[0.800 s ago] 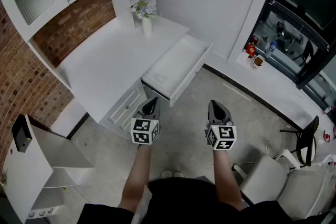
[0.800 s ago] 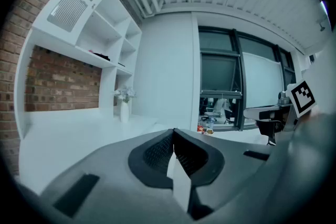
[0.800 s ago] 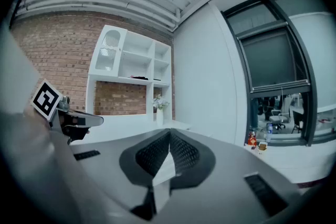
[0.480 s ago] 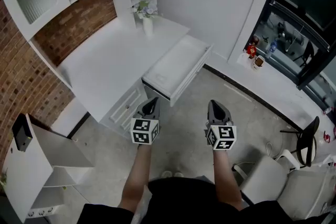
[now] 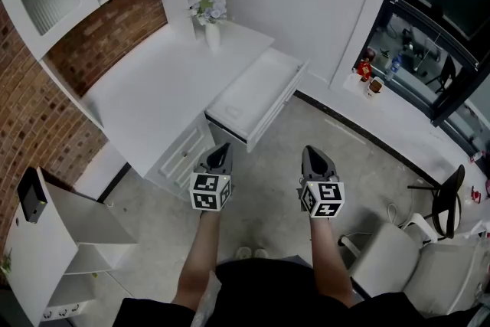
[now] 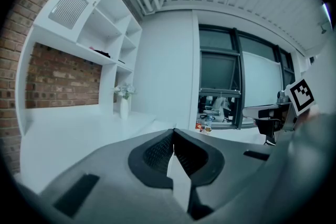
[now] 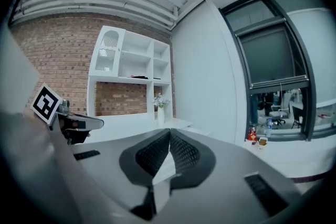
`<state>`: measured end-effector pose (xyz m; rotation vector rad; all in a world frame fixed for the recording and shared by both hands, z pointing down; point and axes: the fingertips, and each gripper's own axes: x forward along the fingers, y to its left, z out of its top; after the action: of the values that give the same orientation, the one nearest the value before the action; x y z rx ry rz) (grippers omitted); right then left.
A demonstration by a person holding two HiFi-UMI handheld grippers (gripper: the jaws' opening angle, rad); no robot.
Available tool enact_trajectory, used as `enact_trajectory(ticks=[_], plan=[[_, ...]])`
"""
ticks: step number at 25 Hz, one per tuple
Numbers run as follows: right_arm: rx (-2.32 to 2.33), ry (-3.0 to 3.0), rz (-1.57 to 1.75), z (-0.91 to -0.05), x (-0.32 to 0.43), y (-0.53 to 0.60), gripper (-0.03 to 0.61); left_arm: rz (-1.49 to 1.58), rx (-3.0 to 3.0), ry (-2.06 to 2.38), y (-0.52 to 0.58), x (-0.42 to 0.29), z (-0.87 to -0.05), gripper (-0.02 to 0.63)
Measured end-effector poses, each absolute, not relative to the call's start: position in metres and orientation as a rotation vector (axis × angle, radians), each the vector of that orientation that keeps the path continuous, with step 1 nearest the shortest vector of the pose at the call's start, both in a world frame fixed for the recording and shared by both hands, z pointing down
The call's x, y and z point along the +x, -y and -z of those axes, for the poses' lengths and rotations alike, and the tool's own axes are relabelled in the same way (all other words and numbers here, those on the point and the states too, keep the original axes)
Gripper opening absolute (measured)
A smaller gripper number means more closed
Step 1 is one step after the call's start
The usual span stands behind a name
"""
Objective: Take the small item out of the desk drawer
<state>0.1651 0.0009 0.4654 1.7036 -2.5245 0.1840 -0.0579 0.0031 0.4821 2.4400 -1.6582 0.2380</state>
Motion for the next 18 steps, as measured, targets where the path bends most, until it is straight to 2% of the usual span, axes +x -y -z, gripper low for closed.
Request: enact_trajectory(ticks=[5,6,10,18], plan=[[1.687,2.556,-0.191,-0.463,0.161,-0.006,0.002,-0.236,2.447,1.646,-0.006,-0.057,-0.484,0.009],[1.679,2.565,-0.198,-0.463,0.160,-0.007,0.046,-0.235,2.448,1.644,-0.007,-0.056,-0.485,0.009],[1.667,2.577,-0.223,-0.464,0.156,-0.010,0.111,-0.234,2.452,1.635,-0.009,-0.057,-0.485,0.009],[1.685,2.562,-0.235,-0.461,0.152,-0.012,0.149,-0.222,2.460,1.615,-0.013,-0.062,-0.484,0.009]])
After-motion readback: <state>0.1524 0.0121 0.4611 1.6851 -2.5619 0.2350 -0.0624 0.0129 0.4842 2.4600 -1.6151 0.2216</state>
